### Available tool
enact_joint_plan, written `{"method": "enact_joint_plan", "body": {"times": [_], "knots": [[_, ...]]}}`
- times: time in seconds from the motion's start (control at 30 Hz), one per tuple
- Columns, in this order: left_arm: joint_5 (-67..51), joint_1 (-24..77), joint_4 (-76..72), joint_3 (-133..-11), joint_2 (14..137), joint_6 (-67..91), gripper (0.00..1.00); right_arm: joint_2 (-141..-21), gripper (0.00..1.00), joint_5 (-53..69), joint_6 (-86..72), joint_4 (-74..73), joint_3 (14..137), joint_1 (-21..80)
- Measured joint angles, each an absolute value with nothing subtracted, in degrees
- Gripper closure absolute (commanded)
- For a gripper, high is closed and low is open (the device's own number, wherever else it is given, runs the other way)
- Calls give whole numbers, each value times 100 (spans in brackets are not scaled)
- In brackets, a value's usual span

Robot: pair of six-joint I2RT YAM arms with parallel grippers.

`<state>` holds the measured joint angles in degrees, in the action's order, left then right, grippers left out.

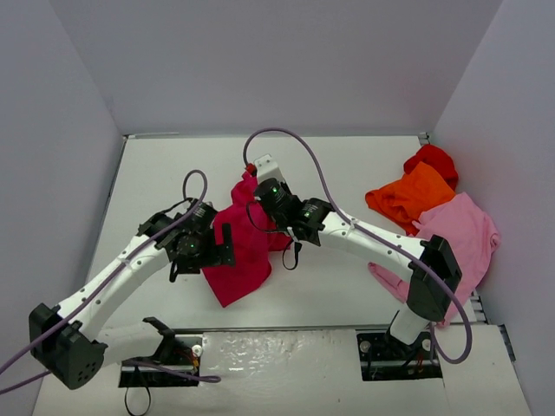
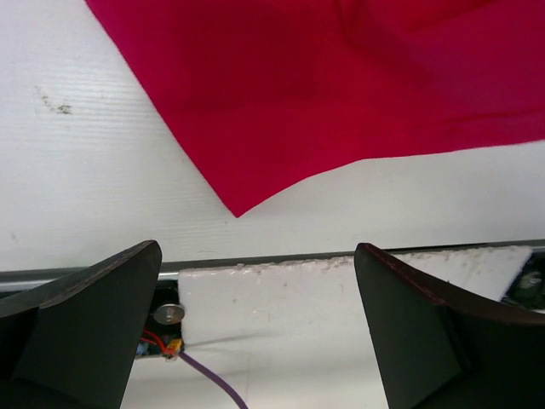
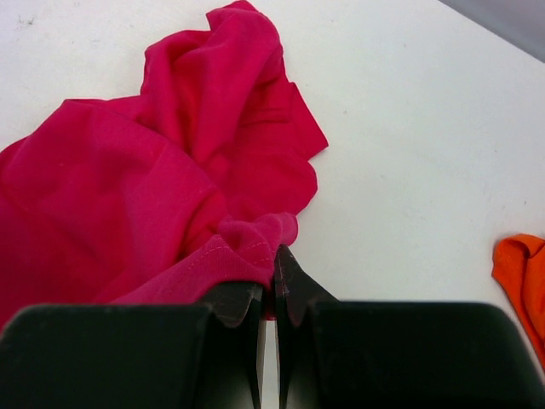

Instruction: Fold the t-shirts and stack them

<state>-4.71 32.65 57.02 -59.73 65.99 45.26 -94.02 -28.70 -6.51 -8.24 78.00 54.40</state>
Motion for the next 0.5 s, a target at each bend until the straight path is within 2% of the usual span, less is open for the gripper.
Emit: {"method": "enact_joint_plan", "body": {"times": [0.3,0.5], "knots": [[-50,3824,5984,-6185,8397,4710,3,-9172,100,-2633,-1031,-822,7170,5393],[-422,3936,5698,-5540,8239,5311,3,-8682,100,-2506,-1230,-837,6779,5393]]}}
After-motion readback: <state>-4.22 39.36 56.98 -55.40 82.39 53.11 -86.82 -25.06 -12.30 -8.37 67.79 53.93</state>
